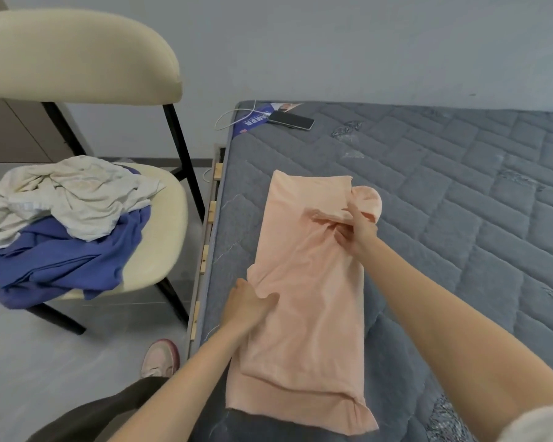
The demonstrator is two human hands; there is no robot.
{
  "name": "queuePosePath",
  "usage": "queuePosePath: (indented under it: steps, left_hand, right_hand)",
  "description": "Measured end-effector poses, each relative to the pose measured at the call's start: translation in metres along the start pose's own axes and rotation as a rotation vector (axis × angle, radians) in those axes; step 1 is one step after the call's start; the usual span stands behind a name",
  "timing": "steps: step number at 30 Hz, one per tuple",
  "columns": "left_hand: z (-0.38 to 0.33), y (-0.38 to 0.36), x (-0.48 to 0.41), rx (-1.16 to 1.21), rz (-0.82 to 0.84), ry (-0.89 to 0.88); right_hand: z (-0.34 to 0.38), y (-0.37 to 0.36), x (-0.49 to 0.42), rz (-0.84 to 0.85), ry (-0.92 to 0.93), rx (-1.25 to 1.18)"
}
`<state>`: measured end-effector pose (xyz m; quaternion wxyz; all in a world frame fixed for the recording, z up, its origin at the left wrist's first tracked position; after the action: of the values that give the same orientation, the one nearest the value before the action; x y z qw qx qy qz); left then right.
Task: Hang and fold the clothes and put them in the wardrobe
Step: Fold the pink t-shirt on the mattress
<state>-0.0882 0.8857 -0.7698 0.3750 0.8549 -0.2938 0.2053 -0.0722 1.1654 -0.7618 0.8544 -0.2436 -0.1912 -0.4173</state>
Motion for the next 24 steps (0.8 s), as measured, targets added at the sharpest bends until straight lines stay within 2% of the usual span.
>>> queuePosePath:
  steps: [3, 5, 8, 11, 14, 20, 22, 24]
  left_hand:
    - [-0.006, 0.007, -0.014, 0.028, -0.006, -0.025]
    - [-0.013, 0.009, -0.020, 0.027, 0.005, -0.061]
    - [-0.021, 0.012, -0.029, 0.017, 0.019, -0.135]
    - [-0.026, 0.012, -0.037, 0.016, 0.084, -0.194]
    - [-0.025, 0.015, -0.042, 0.122, 0.159, -0.214]
    - [0.004, 0.028, -0.044, 0.275, 0.222, -0.140]
    - [0.013, 0.027, -0.044, 0.289, 0.237, -0.096]
    - [0.018, 0.028, -0.046, 0.288, 0.218, -0.059]
  right_hand:
    - [0.009, 0.001, -0.020, -0.175, 0.044, 0.035]
    - [0.017, 0.003, -0.028, -0.292, 0.094, 0.167]
    - [0.031, -0.009, -0.040, -0.339, 0.187, 0.343]
    - [0.052, -0.046, -0.052, -0.222, 0.319, 0.450]
    - [0.063, -0.087, -0.065, -0.093, 0.355, 0.517]
    - [0.016, -0.133, -0.086, 0.248, 0.157, 0.746]
    - [0.012, -0.132, -0.081, 0.245, 0.268, 0.902]
    - [0.016, -0.133, -0.068, 0.250, 0.454, 1.038]
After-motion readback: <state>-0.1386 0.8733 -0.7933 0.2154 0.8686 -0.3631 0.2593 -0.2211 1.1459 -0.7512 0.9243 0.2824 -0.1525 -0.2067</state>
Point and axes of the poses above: each hand's wrist, its own x-axis away from the middle knuckle, its own y-axis out of the back of the hand, z = x × y, the point moved 8 cm from there along -x, towards the middle knuckle, and after that the axes turned 8 degrees about z, right-handed, at the moved point
